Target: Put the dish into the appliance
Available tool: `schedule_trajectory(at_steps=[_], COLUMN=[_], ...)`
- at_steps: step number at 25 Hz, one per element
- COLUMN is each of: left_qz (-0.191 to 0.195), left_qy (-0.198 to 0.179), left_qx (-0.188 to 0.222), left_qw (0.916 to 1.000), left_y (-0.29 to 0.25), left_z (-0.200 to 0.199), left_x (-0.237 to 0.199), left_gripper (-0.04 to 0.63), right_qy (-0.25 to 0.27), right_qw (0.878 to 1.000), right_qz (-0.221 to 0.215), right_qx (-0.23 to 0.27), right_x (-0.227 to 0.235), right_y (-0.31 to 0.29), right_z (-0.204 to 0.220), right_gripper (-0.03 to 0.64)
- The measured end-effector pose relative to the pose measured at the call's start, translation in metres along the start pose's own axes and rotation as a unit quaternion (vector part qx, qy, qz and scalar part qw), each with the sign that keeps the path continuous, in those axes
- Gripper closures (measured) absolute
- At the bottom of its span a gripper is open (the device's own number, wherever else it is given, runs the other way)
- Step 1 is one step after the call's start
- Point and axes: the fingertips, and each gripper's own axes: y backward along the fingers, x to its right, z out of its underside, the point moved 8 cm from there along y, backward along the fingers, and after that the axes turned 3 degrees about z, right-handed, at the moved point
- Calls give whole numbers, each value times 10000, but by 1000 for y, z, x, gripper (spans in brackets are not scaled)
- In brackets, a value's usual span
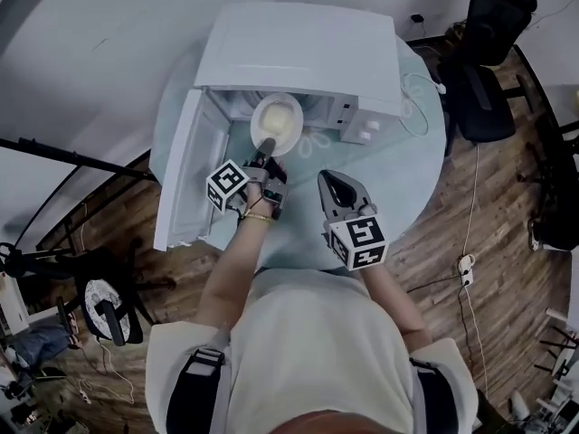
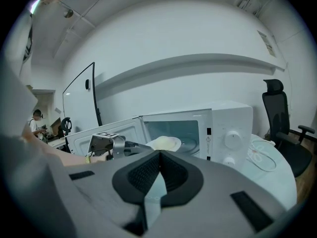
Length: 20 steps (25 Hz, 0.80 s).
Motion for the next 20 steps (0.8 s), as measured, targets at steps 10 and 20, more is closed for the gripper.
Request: schedule_trajectory(at_steps=[10,20], left_qz=[-139,-403], left_qy=[120,244], left_qx=[352,406], left_qw=[9992,9981], left_y=[-42,-65], left_z=[-15,-24], left_x=[-15,-34], left_gripper=[555,555], right_qy=[-68,-64], right_qw=[9986,9974], right_qz=[-387,-582], right_qx=[-350,-429], right_x=[25,35], right_y=[-25,-46], right_z=[17,20], right_gripper=[611,611])
